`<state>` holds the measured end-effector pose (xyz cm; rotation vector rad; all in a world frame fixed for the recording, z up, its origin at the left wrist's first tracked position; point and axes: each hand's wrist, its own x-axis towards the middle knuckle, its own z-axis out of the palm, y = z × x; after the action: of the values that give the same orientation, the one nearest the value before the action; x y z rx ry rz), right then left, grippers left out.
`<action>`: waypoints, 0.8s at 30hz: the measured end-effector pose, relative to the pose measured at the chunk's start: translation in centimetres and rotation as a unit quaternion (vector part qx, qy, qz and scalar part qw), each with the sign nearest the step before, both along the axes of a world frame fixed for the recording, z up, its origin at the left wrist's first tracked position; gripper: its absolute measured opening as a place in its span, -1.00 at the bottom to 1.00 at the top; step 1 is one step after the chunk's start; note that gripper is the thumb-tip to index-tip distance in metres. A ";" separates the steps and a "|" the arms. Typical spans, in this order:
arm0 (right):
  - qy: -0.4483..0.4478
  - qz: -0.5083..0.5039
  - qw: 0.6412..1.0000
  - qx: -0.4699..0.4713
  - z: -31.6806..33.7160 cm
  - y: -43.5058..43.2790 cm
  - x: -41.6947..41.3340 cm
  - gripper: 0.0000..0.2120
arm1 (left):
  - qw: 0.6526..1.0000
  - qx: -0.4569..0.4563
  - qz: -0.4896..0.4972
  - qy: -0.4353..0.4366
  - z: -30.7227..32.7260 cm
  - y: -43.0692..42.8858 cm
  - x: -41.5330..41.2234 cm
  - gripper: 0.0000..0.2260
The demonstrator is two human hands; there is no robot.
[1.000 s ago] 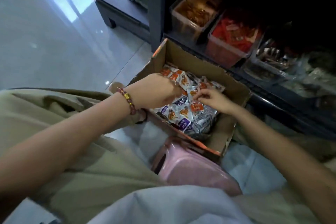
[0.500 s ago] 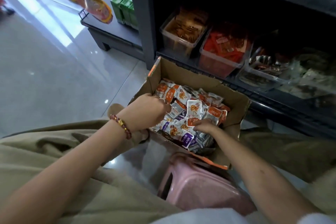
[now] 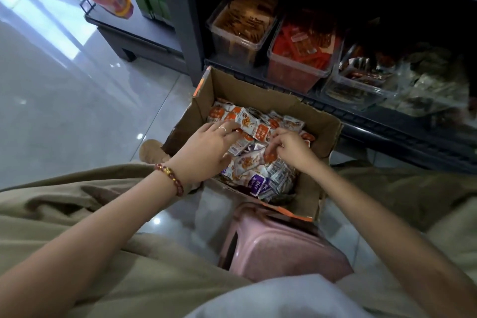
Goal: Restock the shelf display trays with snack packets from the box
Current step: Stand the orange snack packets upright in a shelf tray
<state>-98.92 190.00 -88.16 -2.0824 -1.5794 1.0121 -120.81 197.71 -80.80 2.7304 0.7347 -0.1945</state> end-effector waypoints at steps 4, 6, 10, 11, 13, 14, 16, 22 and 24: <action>0.108 0.072 0.991 0.008 5.4 -0.4 0.1 -0.62 | 0.989 -0.131 0.067 -0.022 -0.4 -1.7 1.2 -0.42; 0.136 0.072 0.988 0.028 6.7 -0.5 0.3 -0.66 | 0.965 -0.233 0.116 -0.036 -0.4 -2.3 1.6 -0.54; 0.273 -0.099 0.954 0.071 5.0 0.0 1.6 -0.78 | 0.942 -0.266 0.186 -0.086 -0.4 -2.4 2.0 -0.77; 0.243 -0.132 0.959 0.054 3.4 0.0 2.1 -0.80 | 0.934 -0.281 0.199 -0.095 -0.3 -2.2 2.0 -0.82; 0.132 -0.129 0.981 -0.063 -0.6 -0.6 2.9 -0.79 | 0.912 -0.318 0.229 -0.121 -0.3 -1.8 1.9 -0.87; 0.084 -0.109 0.981 -0.138 -2.3 -1.4 2.9 -0.69 | 0.898 -0.336 0.248 -0.140 -0.4 -1.7 1.8 -0.87; -0.004 -0.062 0.970 -0.235 -4.8 -3.3 2.5 -0.45 | 0.862 -0.378 0.286 -0.181 -0.5 -1.6 1.6 -0.85; -0.139 0.036 0.954 -0.262 -6.5 -4.5 1.2 -0.40 | 0.829 -0.412 0.302 -0.228 -0.2 -1.5 1.5 -0.81; -0.183 0.081 0.931 -0.304 -6.2 -3.8 0.8 -0.43 | 0.825 -0.416 0.302 -0.234 0.0 -1.6 1.6 -0.82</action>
<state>-98.11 186.23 -94.32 -2.7178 -1.8009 1.3702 -119.23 196.15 -80.84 1.5288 1.0068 0.2461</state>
